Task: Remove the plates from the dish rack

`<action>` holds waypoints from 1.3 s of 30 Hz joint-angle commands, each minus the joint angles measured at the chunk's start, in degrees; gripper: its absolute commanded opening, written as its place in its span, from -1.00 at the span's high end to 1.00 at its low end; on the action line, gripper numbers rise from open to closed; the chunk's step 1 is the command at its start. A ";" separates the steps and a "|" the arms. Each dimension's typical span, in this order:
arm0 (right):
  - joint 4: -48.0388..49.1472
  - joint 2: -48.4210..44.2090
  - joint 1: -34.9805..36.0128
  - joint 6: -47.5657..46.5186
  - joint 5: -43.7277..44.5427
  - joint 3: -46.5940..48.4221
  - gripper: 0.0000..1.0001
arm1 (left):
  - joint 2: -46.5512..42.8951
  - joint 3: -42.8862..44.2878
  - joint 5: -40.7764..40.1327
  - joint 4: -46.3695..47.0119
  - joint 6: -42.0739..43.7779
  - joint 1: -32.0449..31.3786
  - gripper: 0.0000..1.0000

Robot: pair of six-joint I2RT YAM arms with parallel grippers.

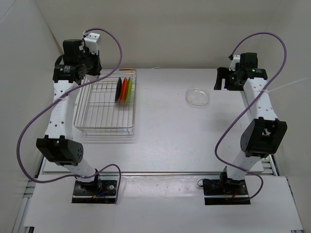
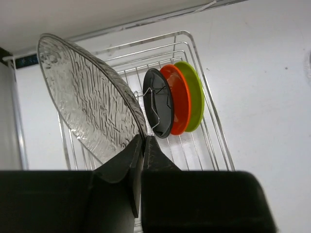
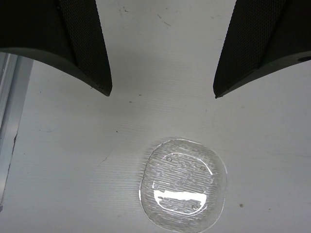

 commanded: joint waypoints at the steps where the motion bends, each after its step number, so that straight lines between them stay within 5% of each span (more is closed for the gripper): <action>1: -0.14 -1.93 0.03 0.76 -4.36 4.40 -0.76 | -3.49 -0.36 -4.29 -2.46 6.58 -4.01 0.77; 11: -6.99 -2.18 0.03 0.15 -25.45 12.59 -0.76 | -6.73 -12.03 -45.21 -2.38 33.01 -32.91 0.77; 16: -4.63 -6.58 0.03 0.67 -32.48 11.27 -0.76 | -13.31 -30.13 -60.18 15.40 51.39 -47.77 0.77; 21: -3.48 -10.70 0.99 0.33 -35.57 12.32 -0.73 | -17.20 -43.78 -62.92 27.93 67.67 -59.63 0.77; 24: -4.79 -13.25 6.08 -2.92 -28.75 13.03 -0.71 | -17.20 -46.50 -62.93 31.19 72.14 -63.51 0.77; 39: -1.99 -19.07 20.07 -13.38 -21.94 0.90 -0.54 | -15.09 -46.35 -58.98 36.21 75.86 -71.96 0.77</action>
